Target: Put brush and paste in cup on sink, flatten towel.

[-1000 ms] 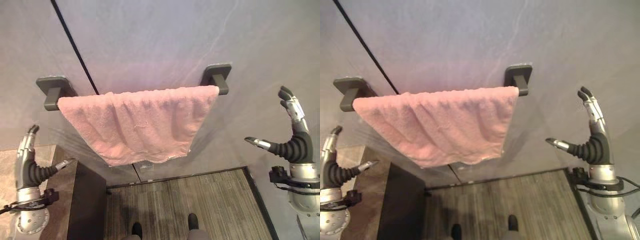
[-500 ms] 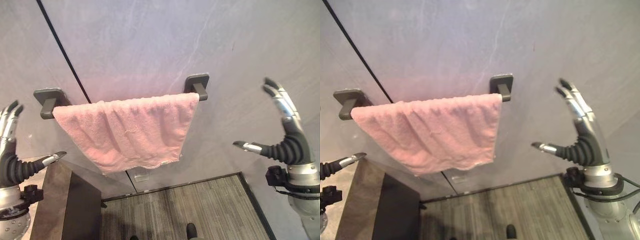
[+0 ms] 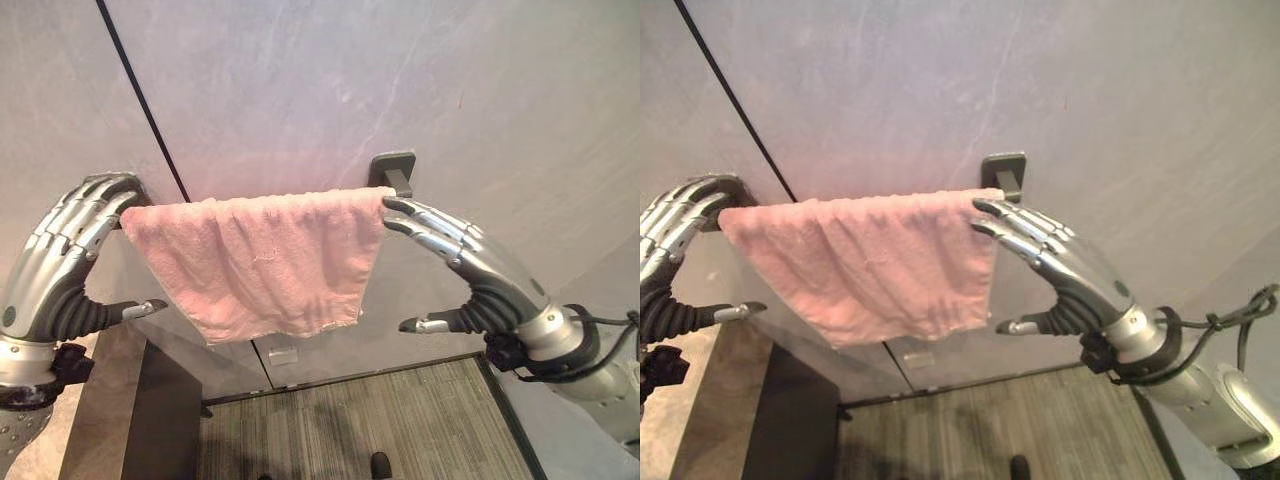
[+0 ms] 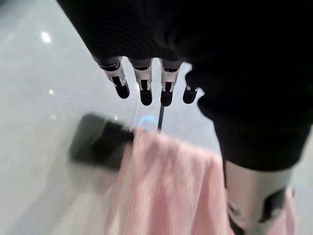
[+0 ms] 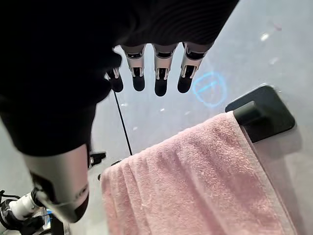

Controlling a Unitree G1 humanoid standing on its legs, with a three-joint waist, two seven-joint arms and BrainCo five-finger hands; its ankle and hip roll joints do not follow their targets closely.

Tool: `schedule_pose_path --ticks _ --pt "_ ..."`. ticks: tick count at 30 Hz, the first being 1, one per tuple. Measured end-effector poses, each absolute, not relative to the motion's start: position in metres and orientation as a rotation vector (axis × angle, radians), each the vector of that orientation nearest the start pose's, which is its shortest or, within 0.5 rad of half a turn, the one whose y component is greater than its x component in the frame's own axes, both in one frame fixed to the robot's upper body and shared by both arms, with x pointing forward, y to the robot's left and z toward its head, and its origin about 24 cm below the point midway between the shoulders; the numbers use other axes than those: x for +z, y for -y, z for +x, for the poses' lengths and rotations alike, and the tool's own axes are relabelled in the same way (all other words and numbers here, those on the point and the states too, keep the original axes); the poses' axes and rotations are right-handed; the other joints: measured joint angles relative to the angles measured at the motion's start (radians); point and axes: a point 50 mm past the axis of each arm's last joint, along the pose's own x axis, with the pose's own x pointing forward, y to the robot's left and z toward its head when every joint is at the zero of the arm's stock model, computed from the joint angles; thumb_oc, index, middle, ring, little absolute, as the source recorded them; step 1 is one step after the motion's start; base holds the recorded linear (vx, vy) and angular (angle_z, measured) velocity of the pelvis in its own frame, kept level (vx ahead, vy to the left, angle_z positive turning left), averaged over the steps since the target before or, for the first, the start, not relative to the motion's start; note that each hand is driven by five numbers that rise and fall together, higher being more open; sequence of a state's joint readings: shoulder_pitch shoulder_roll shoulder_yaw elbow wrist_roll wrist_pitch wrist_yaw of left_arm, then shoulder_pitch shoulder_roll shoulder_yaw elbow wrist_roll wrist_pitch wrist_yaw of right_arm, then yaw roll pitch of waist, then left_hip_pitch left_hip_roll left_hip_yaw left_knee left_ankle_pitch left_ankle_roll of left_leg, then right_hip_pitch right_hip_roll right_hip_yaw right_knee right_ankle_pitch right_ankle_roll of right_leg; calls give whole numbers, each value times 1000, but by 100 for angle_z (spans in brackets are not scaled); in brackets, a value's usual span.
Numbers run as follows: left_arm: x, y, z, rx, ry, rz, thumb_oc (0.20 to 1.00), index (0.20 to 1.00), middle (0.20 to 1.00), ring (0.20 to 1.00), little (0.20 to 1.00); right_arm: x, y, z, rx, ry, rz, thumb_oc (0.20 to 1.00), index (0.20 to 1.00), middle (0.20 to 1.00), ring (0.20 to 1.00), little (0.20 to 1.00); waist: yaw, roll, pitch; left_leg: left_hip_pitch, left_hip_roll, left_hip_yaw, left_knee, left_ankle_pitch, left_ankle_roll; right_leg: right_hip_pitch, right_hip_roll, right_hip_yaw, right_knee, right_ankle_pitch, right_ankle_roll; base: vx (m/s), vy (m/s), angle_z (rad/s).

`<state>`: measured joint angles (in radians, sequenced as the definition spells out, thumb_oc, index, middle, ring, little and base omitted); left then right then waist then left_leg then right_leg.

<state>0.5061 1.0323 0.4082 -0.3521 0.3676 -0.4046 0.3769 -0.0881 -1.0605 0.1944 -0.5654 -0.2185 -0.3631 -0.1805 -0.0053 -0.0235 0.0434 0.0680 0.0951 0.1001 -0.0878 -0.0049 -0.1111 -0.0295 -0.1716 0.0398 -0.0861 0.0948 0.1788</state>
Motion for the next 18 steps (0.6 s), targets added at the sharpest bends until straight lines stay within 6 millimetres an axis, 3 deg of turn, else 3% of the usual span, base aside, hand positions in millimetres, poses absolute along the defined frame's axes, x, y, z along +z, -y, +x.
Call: schedule_pose_path --ticks 4,9,10,11,12,13,18 --pt "187 -281 181 23 616 1423 1000 1000 1000 1000 1000 209 152 211 500 967 -1124 1000 1000 1000 1000 1000 14 3 0 0 0 0 0 0 -1 -1 0 0 0 0 0 0 0 0" --pt "188 -276 193 12 636 1423 1000 1000 1000 1000 1000 197 141 227 567 925 -1213 1000 1000 1000 1000 1000 25 3 -1 -4 -1 1 0 1 -2 -5 -1 1 -2 1 -1 0 0 0" --pt "188 -276 193 7 636 1445 878 878 878 878 878 195 141 229 570 914 -1240 1000 1000 1000 1000 1000 28 3 -1 -5 -1 4 0 1 -2 -8 0 4 -6 1 -1 0 0 0" --pt "190 -276 194 -5 635 1466 846 846 846 846 846 194 143 231 569 904 -1258 1000 1000 1000 1000 1000 30 3 -1 -4 0 7 -1 1 -2 -8 0 5 -7 1 -1 -10 5 -5" --pt "197 -276 198 -45 629 1537 868 868 868 868 868 190 145 234 569 876 -1283 1000 1000 1000 1000 1000 36 1 -2 -4 1 10 -1 0 -2 -9 1 5 -6 1 -1 -6 5 -7" --pt "200 -273 199 -65 641 1553 1000 1000 1000 1000 1000 189 145 235 571 863 -1291 1000 1000 1000 1000 1000 38 0 -2 -6 -1 16 -1 0 -2 -15 0 9 -6 1 -1 2 7 -10" --pt "205 -258 205 -176 705 1620 1000 1000 1000 1000 1000 186 132 237 686 868 -1391 1000 1000 1000 1000 1000 29 -4 -15 -23 4 24 -1 2 -4 -39 6 21 0 11 -5 35 2 -8"
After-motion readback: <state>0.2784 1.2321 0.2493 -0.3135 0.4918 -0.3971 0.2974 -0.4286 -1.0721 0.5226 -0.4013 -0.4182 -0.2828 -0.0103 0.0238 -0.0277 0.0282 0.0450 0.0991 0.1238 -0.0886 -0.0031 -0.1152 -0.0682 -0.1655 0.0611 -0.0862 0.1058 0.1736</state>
